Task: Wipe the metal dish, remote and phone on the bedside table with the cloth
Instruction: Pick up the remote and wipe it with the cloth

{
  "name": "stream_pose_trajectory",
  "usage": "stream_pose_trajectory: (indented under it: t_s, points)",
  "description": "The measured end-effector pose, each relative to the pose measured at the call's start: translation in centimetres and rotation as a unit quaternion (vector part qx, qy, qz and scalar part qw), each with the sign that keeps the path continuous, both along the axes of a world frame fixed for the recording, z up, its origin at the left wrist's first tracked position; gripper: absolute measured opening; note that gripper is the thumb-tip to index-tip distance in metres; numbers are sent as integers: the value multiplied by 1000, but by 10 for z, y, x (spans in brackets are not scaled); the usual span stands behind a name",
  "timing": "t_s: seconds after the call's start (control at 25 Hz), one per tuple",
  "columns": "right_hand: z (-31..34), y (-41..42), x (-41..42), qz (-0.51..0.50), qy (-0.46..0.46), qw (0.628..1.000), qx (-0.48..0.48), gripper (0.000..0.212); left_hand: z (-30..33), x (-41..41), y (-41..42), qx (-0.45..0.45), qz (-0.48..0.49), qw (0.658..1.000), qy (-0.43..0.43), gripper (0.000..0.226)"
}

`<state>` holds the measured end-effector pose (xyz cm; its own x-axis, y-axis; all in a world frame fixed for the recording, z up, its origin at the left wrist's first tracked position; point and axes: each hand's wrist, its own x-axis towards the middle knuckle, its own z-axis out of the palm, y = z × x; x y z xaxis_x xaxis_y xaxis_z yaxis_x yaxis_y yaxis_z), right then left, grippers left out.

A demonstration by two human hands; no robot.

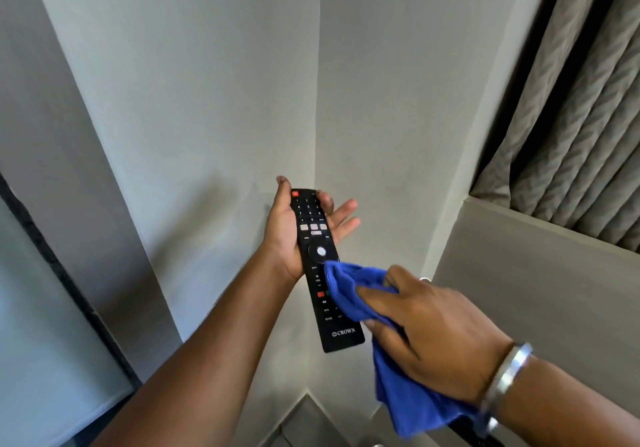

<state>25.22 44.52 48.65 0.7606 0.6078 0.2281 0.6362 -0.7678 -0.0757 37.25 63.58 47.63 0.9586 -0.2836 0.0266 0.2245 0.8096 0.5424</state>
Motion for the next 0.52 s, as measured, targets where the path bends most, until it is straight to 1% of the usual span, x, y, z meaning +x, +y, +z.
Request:
stream_pose_trajectory:
  t_s: [0.08,0.16,0.28,0.36,0.4,0.48,0.52]
  points:
    - [-1,0,-5,-14,-13,1000,2,32,-9,-2,-5,6,-11,1000,21,69]
    - [-8,10,-5,-2,-17,1000,5,39,-12,-3,-11,12,-43,999,28,69]
    - [-14,1,-6,19,-18,999,-42,41,-13,-1,-10,46,-63,996,47,70]
    - [-7,-18,-4,18,-53,995,-81,40,-18,-3,-10,58,-72,994,61,70]
    - [-4,-24,-3,16,-74,994,-84,41,-20,-5,-12,59,-82,993,65,69]
    - [-3,-19,-3,18,-88,995,-50,44,-22,-5,-18,65,-95,992,60,69]
    - [-6,-11,-4,22,-79,996,-27,44,-21,-3,-20,62,-100,992,52,69]
